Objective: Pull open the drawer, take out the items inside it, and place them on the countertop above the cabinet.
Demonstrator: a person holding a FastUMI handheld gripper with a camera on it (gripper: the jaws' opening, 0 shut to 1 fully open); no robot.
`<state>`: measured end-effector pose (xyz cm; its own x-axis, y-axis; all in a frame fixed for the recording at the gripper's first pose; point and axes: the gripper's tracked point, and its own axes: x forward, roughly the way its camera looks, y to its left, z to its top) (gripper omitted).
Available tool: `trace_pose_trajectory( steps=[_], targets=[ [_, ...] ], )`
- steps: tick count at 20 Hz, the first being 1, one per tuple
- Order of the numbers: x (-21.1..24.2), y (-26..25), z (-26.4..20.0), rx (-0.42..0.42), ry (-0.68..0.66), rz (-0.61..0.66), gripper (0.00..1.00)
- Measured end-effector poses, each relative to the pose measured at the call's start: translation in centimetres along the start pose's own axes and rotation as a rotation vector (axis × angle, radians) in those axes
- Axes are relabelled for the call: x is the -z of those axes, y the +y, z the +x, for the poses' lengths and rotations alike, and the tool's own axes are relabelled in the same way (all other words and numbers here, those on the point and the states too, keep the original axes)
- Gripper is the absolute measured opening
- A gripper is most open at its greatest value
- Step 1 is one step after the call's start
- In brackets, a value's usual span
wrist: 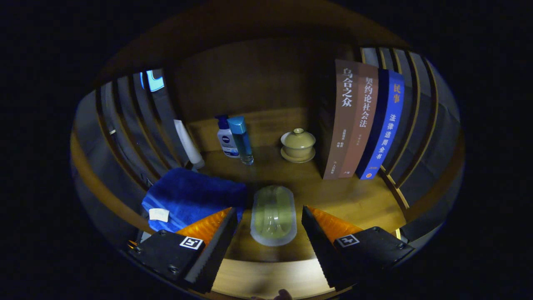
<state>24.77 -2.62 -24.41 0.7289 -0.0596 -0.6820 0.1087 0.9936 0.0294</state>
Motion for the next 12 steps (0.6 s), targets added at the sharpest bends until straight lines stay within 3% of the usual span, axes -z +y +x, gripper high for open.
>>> trace_pose_trajectory(
  steps=[12],
  targets=[
    [7.4, 0.1, -16.2, -0.053, -0.308, -0.019, 0.99]
  ],
)
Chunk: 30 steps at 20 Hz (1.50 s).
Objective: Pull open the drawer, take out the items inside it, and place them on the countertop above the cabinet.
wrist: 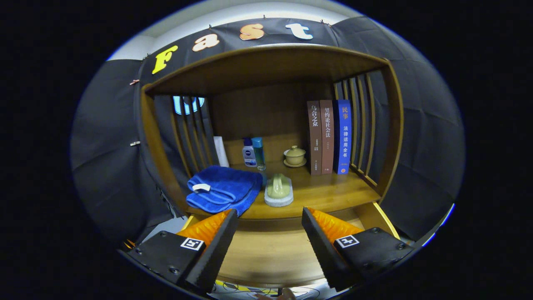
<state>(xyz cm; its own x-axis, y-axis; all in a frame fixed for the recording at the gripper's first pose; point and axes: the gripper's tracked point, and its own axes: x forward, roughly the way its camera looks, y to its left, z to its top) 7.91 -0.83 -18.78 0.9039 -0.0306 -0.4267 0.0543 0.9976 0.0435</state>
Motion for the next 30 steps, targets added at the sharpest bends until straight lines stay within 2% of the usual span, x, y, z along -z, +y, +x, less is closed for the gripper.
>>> trace_pose_trajectory(
  steps=[7, 11, 15, 20, 30],
  targets=[
    [7.4, -0.8, -6.7, 0.02, -0.019, -0.01, 0.99],
    [11.5, -1.8, -8.6, 0.05, -0.011, 0.007, 0.99],
    [15.3, -2.0, -8.1, 0.05, 0.038, 0.032, 0.99],
    [17.7, -2.2, -6.3, 0.057, 0.045, 0.027, 0.99],
    [18.0, -2.3, -4.4, 0.082, 0.069, 0.021, 0.98]
  ],
)
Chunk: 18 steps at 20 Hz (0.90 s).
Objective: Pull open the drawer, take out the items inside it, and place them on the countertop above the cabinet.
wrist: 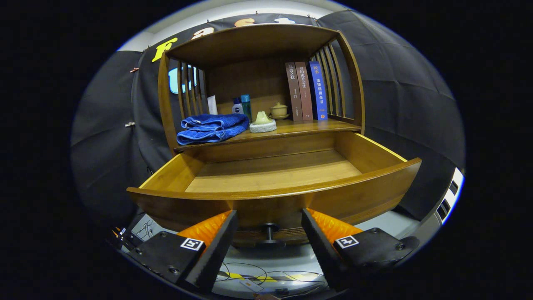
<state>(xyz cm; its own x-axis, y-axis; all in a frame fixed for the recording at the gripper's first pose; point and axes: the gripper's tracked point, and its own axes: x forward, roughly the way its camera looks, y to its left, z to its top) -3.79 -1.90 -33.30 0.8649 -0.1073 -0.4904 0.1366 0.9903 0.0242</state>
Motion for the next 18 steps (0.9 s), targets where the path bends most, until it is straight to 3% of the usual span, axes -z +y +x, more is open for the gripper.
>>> trace_pose_trajectory(
  steps=[18],
  targets=[
    [-4.5, 0.4, 12.3, 0.006, 0.029, -0.014, 0.99]
  ],
)
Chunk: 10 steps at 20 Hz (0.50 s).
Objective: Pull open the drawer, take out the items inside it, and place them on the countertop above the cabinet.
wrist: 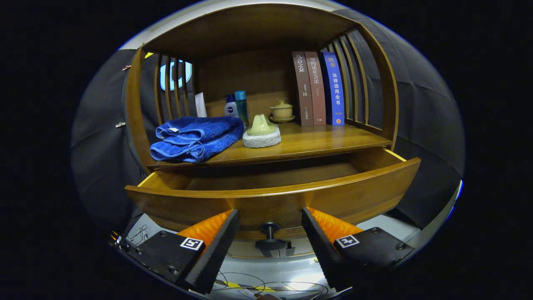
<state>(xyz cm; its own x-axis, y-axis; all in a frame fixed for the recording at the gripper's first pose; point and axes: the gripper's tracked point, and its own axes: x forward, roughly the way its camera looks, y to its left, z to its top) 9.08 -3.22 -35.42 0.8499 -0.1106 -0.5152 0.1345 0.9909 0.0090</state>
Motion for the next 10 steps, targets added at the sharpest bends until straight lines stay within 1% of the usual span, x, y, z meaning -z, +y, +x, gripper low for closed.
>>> trace_pose_trajectory(
  steps=[10],
  targets=[
    [-1.4, 0.1, 5.4, 0.0, 0.025, 0.007, 0.99]
  ],
)
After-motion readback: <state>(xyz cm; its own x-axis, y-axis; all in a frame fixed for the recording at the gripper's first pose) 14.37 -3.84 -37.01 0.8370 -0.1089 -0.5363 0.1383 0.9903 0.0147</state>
